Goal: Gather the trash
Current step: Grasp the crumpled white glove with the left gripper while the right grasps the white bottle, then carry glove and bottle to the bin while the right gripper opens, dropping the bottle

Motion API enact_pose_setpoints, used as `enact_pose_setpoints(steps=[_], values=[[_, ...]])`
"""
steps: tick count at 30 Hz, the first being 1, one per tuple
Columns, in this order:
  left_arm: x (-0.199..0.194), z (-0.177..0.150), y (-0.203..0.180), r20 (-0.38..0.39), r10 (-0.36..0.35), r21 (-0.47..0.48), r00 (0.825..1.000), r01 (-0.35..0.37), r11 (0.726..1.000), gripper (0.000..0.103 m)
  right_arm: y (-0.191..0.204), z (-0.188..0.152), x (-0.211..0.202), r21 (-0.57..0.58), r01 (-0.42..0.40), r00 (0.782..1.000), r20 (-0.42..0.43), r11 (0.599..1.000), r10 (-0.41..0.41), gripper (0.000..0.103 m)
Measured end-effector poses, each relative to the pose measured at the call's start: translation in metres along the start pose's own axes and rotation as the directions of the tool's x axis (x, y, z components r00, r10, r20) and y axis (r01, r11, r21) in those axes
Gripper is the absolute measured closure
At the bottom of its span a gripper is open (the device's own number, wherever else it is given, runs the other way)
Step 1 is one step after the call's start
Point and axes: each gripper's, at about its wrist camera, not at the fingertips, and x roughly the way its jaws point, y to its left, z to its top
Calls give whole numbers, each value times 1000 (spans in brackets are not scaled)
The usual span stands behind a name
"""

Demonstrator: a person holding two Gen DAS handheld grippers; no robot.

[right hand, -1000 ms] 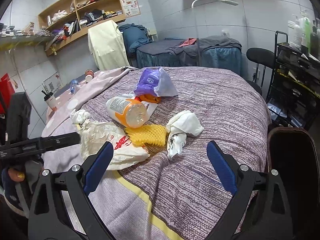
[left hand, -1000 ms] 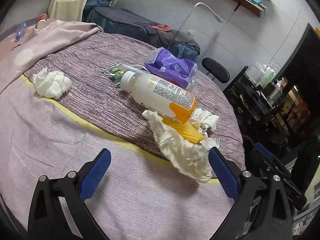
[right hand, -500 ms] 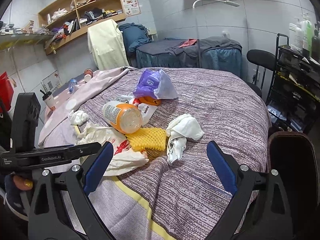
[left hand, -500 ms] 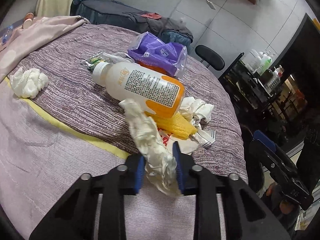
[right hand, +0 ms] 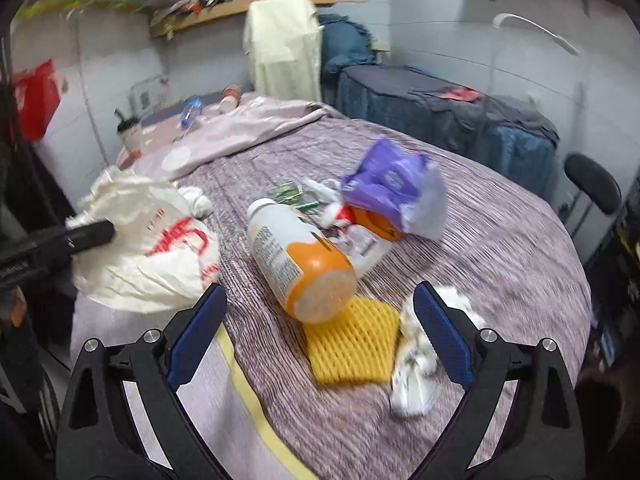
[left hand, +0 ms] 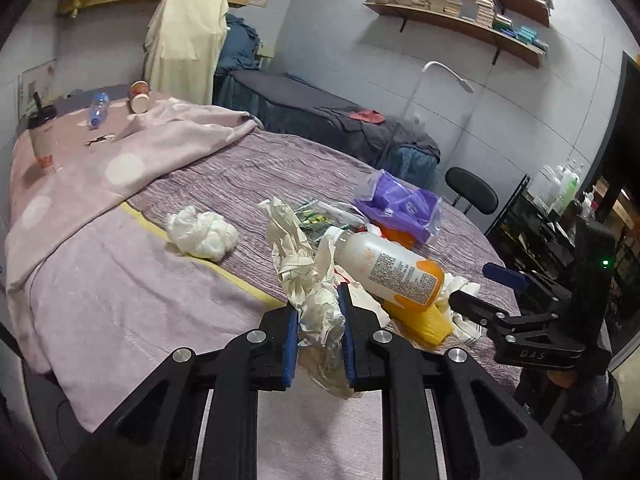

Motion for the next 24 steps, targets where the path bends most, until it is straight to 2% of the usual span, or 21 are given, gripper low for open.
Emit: enact_pose_setpoints(steps=[4, 6, 10, 11, 12, 17, 24], values=[[-7, 1, 12, 15, 13, -27, 1000, -13, 1000, 85, 22, 20, 39, -170, 19, 993, -108, 985, -38, 10], [-8, 1, 15, 15, 13, -31, 1000, -13, 999, 85, 30, 26, 57, -230, 20, 986, -155, 973, -57, 18], [-8, -3, 15, 11, 8, -30, 1000, -8, 1000, 85, 41, 31, 93, -312, 15, 963, -252, 950, -98, 26], [-8, -4, 15, 11, 5, -31, 1000, -4, 1000, 85, 41, 31, 101, -328, 25, 958, -263, 944, -117, 35], [-8, -4, 15, 11, 1, -31, 1000, -1, 1000, 85, 42, 31, 105, -332, 24, 955, -271, 943, -120, 36], [-6, -8, 13, 8, -6, -28, 1000, 7, 1000, 85, 34, 28, 97, -272, 2, 968, -242, 962, -71, 41], [-9, -8, 2, 22, -33, -12, 999, 33, 999, 85, 24, 20, 51, -148, -9, 992, -127, 989, -10, 41]])
